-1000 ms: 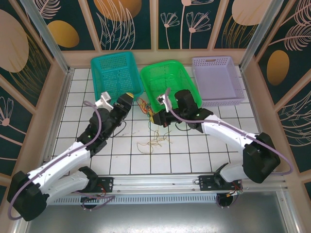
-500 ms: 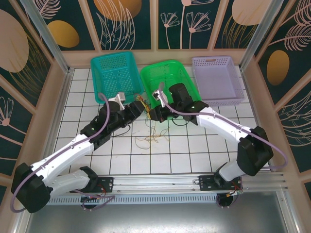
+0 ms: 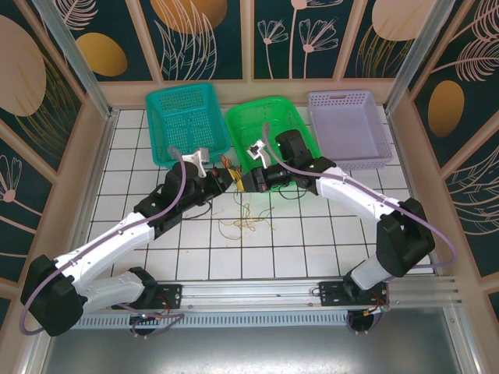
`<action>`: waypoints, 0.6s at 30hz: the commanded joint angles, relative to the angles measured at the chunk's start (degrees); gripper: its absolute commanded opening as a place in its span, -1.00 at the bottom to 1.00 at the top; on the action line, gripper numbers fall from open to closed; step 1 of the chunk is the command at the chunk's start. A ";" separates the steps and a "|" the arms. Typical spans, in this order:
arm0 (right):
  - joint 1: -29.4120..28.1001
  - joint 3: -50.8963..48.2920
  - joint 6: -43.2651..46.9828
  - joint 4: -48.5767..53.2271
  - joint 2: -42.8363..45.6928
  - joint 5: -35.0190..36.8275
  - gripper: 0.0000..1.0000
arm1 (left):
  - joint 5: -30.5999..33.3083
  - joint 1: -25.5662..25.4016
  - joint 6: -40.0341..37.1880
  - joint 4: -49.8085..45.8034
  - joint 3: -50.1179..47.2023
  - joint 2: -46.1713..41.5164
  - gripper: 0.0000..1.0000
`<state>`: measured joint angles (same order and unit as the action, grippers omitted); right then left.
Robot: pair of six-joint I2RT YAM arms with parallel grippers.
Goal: Untangle the cables
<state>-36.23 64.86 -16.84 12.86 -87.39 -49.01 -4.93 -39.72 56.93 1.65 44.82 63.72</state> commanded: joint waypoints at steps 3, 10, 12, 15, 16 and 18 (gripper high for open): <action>1.78 4.46 7.21 9.73 0.11 0.98 -1.00 | 16.28 0.59 -11.39 -20.71 6.46 1.22 -1.00; 2.51 3.50 11.20 13.01 1.87 6.03 -0.98 | 25.60 0.78 -15.43 -29.04 7.32 0.11 -1.00; 2.72 2.43 9.79 10.88 2.24 4.75 -0.91 | 24.39 0.84 -14.95 -27.04 6.25 -0.38 -1.00; 2.30 1.02 5.90 5.91 2.13 1.17 -0.68 | 18.92 0.87 -13.42 -20.30 3.95 -1.33 -1.00; 1.97 0.47 4.75 4.37 2.24 0.77 -0.60 | 16.94 0.85 -12.71 -17.80 2.91 -1.76 -1.00; 0.73 -0.79 3.24 1.75 2.38 1.27 -0.52 | 12.79 0.88 -10.68 -12.04 0.69 -2.75 -1.00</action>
<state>-36.62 66.04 -10.63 15.86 -87.68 -47.24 2.76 -41.32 45.41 -10.17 49.06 62.81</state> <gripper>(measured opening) 0.232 0.039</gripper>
